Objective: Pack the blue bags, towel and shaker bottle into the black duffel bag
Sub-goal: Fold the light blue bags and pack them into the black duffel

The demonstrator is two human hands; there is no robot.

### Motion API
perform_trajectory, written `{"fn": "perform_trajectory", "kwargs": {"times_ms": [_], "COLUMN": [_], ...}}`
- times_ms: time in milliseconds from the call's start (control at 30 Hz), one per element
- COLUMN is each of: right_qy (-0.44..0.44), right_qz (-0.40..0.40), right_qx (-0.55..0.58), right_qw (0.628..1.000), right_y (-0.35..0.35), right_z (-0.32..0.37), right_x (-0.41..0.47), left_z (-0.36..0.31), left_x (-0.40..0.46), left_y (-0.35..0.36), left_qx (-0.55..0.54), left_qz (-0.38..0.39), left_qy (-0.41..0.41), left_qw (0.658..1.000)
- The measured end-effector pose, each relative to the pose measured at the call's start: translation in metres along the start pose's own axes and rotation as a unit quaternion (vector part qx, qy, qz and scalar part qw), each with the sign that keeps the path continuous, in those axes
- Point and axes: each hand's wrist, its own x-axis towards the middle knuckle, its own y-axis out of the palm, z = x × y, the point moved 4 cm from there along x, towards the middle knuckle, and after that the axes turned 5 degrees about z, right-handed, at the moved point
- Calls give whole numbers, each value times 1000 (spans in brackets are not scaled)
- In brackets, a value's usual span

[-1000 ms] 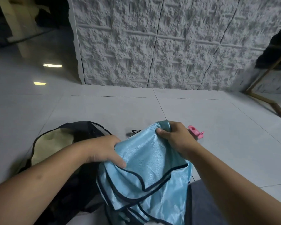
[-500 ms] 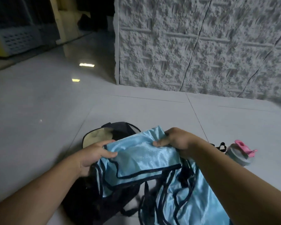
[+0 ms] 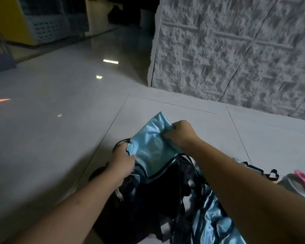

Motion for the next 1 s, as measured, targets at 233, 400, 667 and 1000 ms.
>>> {"fn": "perform_trajectory", "kwargs": {"times_ms": [233,400,667,1000], "right_qy": [4,26,83,-12], "right_qz": [124,175,292,102], "right_qx": [-168,-295,-434,-286], "right_qw": [978,939,848,953], "right_y": [62,100,134,94], "right_z": [-14,-31,-61,-45], "right_x": [12,21,31,19], "left_z": [24,36,63,35], "left_x": [3,2,5,4], "left_y": [-5,4,15,25], "left_qx": [286,393,371,391], "left_qz": [73,132,106,87], "left_qy": [-80,-116,-89,1], "left_qw": [952,903,918,916]}}
